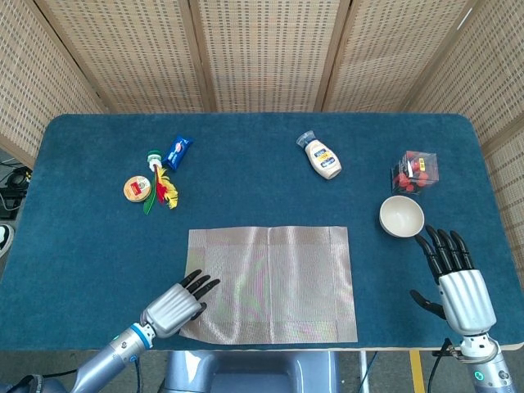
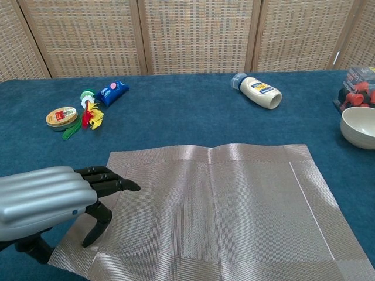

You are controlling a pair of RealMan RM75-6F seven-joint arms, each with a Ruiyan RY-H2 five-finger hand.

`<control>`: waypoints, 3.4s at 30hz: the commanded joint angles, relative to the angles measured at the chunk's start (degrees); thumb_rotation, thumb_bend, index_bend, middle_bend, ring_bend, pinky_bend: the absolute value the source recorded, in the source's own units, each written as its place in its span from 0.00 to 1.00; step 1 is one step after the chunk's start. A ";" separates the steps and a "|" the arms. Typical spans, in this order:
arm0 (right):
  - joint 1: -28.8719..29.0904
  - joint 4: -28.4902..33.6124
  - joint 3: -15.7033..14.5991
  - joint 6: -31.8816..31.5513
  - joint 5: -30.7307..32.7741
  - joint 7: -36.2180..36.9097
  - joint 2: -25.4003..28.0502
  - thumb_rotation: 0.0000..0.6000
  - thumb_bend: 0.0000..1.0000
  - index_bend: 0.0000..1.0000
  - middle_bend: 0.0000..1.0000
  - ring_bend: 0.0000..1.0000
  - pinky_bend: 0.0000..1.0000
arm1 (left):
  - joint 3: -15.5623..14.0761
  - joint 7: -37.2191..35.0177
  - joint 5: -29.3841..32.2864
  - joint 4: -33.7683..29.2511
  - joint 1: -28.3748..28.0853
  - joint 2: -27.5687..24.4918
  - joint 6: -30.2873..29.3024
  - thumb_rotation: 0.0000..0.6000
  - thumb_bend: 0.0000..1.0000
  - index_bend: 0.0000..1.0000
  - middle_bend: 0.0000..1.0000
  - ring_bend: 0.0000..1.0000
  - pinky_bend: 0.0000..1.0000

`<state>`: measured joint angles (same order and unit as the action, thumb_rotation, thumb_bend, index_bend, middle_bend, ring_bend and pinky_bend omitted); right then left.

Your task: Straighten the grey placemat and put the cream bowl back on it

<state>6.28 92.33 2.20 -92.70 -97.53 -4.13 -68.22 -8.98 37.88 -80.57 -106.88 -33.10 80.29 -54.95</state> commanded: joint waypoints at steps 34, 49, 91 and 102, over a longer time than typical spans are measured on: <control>5.74 -3.53 4.50 15.67 13.41 -0.45 -0.42 1.00 0.00 0.12 0.00 0.00 0.00 | 8.01 -10.66 -0.86 -2.79 17.07 -12.05 -34.05 1.00 0.00 0.00 0.00 0.00 0.00; 14.65 -15.09 8.35 34.09 28.94 -2.46 -7.36 1.00 0.00 0.26 0.00 0.00 0.00 | 10.59 -16.99 0.97 -2.33 19.41 -16.04 -33.65 1.00 0.00 0.00 0.00 0.00 0.00; 16.42 -15.75 1.65 23.58 15.14 -3.77 -8.44 1.00 0.53 0.73 0.00 0.00 0.00 | 13.43 -22.54 0.73 -2.78 21.37 -18.81 -30.49 1.00 0.00 0.00 0.00 0.00 0.00; 23.81 7.44 -0.15 30.04 2.69 -8.72 4.26 1.00 0.52 0.73 0.00 0.00 0.00 | 13.22 -23.38 -0.62 -3.37 21.71 -19.43 -30.12 1.00 0.00 0.00 0.00 0.00 0.00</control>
<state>27.43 96.90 2.57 -65.27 -92.43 -11.32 -66.25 4.26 14.50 -81.18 -110.25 -11.39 60.87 -85.07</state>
